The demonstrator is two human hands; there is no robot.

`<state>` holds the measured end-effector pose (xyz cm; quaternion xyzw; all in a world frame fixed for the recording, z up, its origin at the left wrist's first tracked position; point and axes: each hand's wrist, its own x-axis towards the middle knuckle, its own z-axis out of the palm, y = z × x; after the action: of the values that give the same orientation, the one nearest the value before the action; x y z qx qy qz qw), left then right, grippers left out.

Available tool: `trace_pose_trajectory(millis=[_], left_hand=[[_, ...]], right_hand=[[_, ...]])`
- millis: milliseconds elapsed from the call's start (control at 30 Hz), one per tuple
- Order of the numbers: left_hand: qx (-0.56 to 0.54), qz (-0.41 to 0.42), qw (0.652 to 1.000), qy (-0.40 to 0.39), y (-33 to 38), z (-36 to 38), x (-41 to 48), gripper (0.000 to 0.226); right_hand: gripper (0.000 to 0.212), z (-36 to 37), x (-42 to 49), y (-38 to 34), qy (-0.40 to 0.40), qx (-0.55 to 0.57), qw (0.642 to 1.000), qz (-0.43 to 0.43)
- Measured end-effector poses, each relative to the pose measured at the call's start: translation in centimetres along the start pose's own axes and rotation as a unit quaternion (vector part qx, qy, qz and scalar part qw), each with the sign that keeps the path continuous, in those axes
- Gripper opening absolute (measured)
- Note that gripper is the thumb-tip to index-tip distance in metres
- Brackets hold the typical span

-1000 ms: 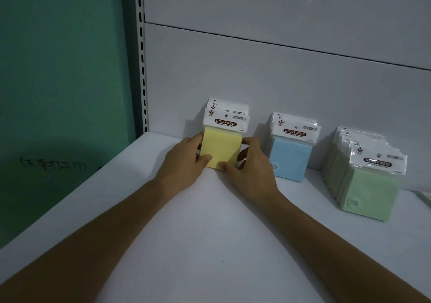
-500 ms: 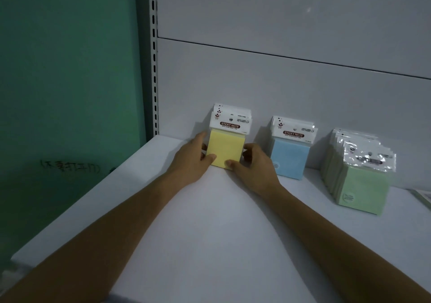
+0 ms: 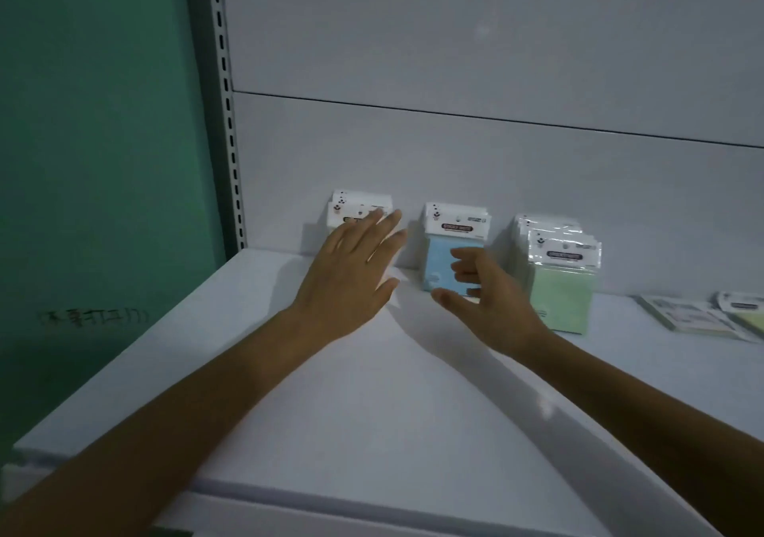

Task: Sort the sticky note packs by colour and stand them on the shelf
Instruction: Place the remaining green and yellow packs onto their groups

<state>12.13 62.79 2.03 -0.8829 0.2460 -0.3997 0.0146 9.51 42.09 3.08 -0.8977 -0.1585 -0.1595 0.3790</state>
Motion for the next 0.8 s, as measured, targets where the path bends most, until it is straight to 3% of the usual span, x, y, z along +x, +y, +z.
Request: trace_pose_trajectory(millis=[133, 333, 667, 800], left_hand=[[0.017, 0.077, 0.997, -0.02, 4.3, -0.2, 1.7, 0.056], [-0.01, 0.148, 0.988, -0.037, 13.7, 0.1, 5.4, 0.058], [-0.121, 0.186, 0.969, -0.112, 30.2, 2.9, 11.6, 0.056], [-0.184, 0.135, 0.953, -0.199, 36.5, 5.0, 14.2, 0.06]], right_hand=[[0.053, -5.4, -2.1, 2.2, 0.05, -0.129, 0.99, -0.04], [0.049, -12.3, -5.7, 7.0, 0.065, -0.287, 0.953, -0.074], [0.045, -23.0, -12.8, 18.3, 0.078, -0.302, 0.949, 0.047], [0.042, -28.2, -15.4, 22.8, 0.063, -0.286, 0.95, 0.108]])
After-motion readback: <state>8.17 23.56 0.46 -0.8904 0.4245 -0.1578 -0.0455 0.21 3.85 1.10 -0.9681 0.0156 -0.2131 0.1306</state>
